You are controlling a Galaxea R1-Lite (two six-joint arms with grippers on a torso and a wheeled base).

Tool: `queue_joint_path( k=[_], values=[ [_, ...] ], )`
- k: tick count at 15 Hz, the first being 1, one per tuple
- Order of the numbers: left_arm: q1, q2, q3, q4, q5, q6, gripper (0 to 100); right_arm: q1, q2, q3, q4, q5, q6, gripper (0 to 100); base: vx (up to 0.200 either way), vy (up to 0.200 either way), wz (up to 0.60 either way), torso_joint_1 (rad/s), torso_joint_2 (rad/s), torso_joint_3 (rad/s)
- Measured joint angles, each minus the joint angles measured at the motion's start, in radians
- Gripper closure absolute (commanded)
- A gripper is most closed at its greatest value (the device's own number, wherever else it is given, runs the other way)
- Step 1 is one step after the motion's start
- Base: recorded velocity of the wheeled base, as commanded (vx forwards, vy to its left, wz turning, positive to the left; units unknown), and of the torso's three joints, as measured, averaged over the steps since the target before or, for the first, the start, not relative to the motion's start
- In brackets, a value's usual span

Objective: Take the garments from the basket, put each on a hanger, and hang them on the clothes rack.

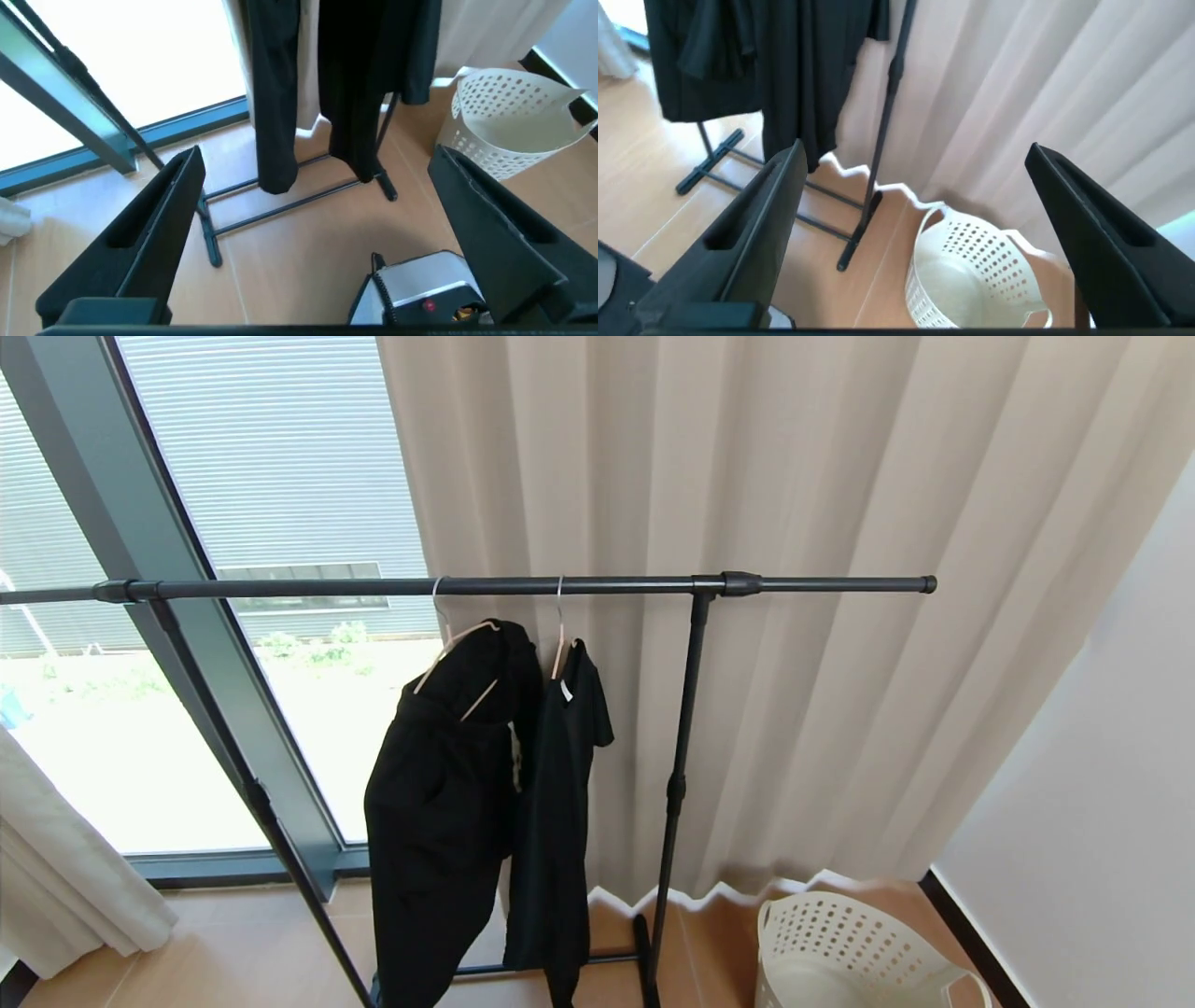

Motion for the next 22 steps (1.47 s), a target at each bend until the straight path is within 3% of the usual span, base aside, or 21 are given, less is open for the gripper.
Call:
queue_joint_path(
  k=[2,6,10,14,17,18,20,22],
  values=[
    [0.026,-0.09,0.051,0.014,-0.006,0.003,0,-0.054,-0.073,0.042,-0.002,0.002,0.001,0,0.0,0.0,0.0,0.0,0.0,0.0],
    [0.067,-0.183,0.074,0.014,-0.01,0.0,0,-0.075,-0.121,0.084,-0.024,-0.001,0.014,0,0.0,0.0,0.0,0.0,0.0,0.0],
    [0.225,-0.264,0.078,0.004,0.016,0.01,0,-0.134,-0.147,0.089,-0.023,0.01,0.016,0,0.0,0.0,0.0,0.0,0.0,0.0],
    [0.27,-0.298,0.087,-0.021,0.061,-0.003,0,-0.173,-0.203,0.088,-0.022,0.029,0.017,0,0.0,0.0,0.0,0.0,0.0,0.0],
    [0.373,-0.321,0.088,-0.022,0.059,0.019,0,-0.177,-0.214,0.087,-0.021,0.037,0.018,0,0.0,0.0,0.0,0.0,0.0,0.0],
    [0.377,-0.331,0.088,-0.021,0.045,0.005,0,-0.178,-0.215,0.087,-0.02,0.06,0.018,0,0.0,0.0,0.0,0.0,0.0,0.0],
    [0.364,-0.366,0.088,-0.02,-0.119,-0.03,0,-0.178,-0.216,0.085,-0.015,0.141,0.049,0,0.0,0.0,0.0,0.0,0.0,0.0],
    [0.356,-0.386,0.09,-0.021,-0.146,-0.045,0,-0.178,-0.217,0.084,-0.015,0.23,0.101,0,0.0,0.0,0.0,0.0,0.0,0.0]
  ],
)
